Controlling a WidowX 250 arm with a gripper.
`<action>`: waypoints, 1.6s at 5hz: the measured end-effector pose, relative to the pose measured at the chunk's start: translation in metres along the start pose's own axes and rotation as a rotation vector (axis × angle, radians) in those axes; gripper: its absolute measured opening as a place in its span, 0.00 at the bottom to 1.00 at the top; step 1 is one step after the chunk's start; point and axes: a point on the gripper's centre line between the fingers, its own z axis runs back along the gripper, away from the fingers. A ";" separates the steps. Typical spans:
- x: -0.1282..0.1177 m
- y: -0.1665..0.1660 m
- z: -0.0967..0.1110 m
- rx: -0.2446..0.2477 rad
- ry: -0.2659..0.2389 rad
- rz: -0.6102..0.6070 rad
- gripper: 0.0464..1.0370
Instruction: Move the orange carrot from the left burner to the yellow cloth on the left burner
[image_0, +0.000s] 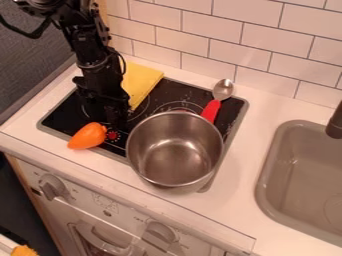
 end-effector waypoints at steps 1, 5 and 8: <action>-0.005 0.003 0.006 -0.015 -0.026 -0.012 0.98; -0.043 -0.013 0.024 -0.065 -0.023 -0.143 0.97; -0.062 -0.029 0.015 -0.058 0.044 -0.280 0.97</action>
